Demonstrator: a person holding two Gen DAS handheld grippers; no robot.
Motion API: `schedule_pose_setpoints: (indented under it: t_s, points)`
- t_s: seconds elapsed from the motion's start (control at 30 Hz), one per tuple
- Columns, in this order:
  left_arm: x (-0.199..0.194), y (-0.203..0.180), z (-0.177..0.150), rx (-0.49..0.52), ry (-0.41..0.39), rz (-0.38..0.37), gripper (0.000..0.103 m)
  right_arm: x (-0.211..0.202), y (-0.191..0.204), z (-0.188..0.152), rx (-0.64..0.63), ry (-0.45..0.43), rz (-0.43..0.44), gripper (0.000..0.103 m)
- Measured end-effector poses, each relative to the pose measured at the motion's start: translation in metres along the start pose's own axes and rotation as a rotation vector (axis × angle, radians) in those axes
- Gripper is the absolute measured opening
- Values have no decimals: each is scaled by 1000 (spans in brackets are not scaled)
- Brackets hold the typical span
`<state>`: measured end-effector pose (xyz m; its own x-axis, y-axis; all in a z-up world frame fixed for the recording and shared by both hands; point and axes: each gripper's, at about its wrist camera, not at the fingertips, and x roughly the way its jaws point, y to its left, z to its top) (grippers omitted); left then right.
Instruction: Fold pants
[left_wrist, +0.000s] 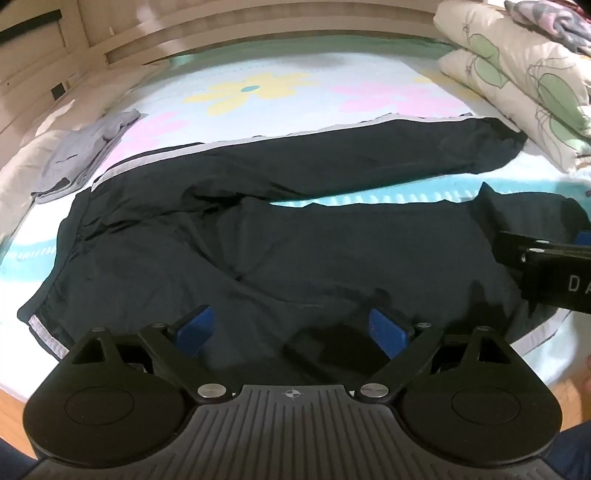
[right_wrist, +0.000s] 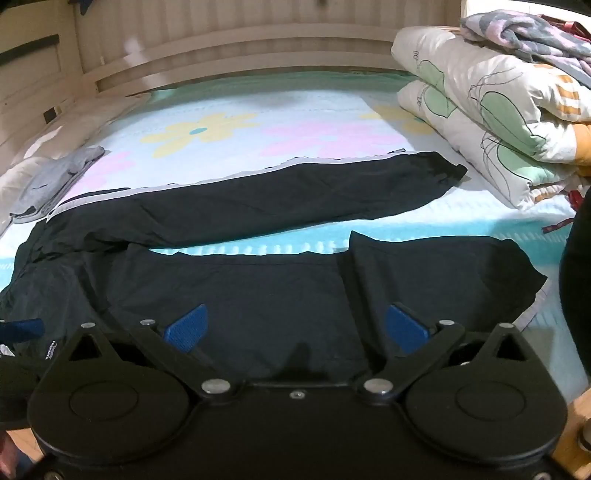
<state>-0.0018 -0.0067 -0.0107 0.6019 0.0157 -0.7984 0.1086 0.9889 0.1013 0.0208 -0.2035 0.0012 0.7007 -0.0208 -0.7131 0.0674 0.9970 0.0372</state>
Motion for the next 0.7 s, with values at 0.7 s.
schedule_pose_setpoints:
  t_s: [0.7]
  points:
    - [0, -1, 1, -2, 10, -10, 91, 0, 1, 0, 1, 5, 1, 103]
